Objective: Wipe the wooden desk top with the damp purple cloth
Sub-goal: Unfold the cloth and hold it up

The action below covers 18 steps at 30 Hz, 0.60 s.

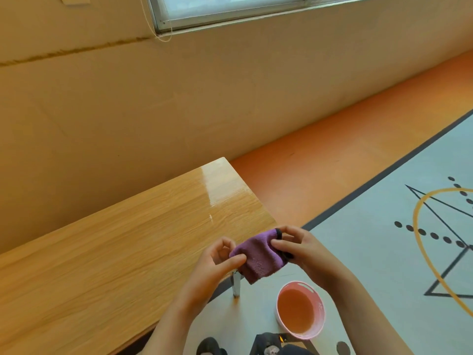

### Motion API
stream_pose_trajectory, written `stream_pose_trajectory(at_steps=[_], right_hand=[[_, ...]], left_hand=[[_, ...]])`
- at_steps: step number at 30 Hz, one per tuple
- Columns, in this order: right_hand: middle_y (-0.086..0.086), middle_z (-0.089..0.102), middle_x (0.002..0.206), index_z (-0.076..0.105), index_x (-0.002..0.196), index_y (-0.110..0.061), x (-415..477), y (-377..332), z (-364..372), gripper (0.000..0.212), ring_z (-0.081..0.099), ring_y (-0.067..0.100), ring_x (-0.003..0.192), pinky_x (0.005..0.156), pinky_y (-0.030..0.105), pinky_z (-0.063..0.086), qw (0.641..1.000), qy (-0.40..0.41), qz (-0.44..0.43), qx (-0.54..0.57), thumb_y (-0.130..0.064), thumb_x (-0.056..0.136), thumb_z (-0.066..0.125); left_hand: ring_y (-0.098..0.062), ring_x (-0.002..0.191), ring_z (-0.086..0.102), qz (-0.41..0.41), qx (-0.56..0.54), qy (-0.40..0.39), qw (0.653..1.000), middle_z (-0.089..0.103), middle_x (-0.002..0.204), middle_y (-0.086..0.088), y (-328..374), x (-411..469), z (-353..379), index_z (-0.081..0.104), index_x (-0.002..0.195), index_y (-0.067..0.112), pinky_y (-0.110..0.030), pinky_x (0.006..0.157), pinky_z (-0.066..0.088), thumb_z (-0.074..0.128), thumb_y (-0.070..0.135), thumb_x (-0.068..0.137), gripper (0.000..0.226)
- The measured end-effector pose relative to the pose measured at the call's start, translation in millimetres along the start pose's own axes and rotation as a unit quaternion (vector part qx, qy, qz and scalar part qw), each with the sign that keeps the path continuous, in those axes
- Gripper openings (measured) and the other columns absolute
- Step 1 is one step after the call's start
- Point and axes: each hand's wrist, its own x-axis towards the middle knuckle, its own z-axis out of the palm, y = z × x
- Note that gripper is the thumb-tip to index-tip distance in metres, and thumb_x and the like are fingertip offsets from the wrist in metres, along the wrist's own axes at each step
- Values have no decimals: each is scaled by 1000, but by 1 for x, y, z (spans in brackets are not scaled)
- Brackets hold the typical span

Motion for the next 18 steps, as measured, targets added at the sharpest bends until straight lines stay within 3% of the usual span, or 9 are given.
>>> stream_pose_trajectory(at_steps=[8,12,15,18], right_hand=[[7,71,92,66,109,-6,2,6,-13,21,65,15,80,71,23,53,1000,17,19,-2,-12,90,58],[-1,71,102,63,114,-20,5,10,-16,25,68,11,92,75,22,54,993,80,21,-80,-23,89,62],[-14,68,101,63,107,-31,3,4,-9,27,63,6,99,79,18,53,975,87,-45,-197,-30,82,71],[-18,63,100,65,103,-31,1,8,20,29,58,5,101,83,16,48,938,51,-155,-305,-36,76,75]], left_hand=[[-19,85,65,-22,-81,39,996,67,89,-6,0,4,13,55,94,9,-31,81,52,65,20,85,18],[-25,86,69,-43,-109,108,987,72,94,-14,0,8,14,56,99,7,-38,84,54,65,22,81,25],[-27,88,71,-54,-78,148,984,72,97,-19,0,10,7,57,100,6,-37,85,57,66,16,87,18],[-34,89,71,-63,-90,172,979,72,96,-23,1,11,1,57,102,3,-39,84,58,65,13,88,19]])
